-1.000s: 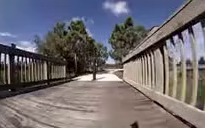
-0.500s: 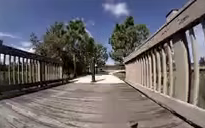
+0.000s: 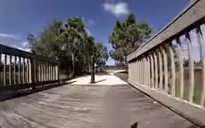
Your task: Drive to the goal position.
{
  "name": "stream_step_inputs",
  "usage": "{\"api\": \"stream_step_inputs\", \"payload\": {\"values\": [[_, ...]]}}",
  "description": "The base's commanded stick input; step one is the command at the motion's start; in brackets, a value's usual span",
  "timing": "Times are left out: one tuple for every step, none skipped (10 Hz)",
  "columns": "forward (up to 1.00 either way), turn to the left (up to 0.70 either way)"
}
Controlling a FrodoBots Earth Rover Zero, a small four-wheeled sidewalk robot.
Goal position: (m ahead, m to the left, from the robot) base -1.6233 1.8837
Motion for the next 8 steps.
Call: {"api": "stream_step_inputs", "payload": {"values": [[0.85,-0.04],[0.85,-0.18],[0.85,-0.30],[0.85,-0.21],[0.85,-0.03],[0.85,0.00],[0.85,0.00],[0.85,0.00]]}}
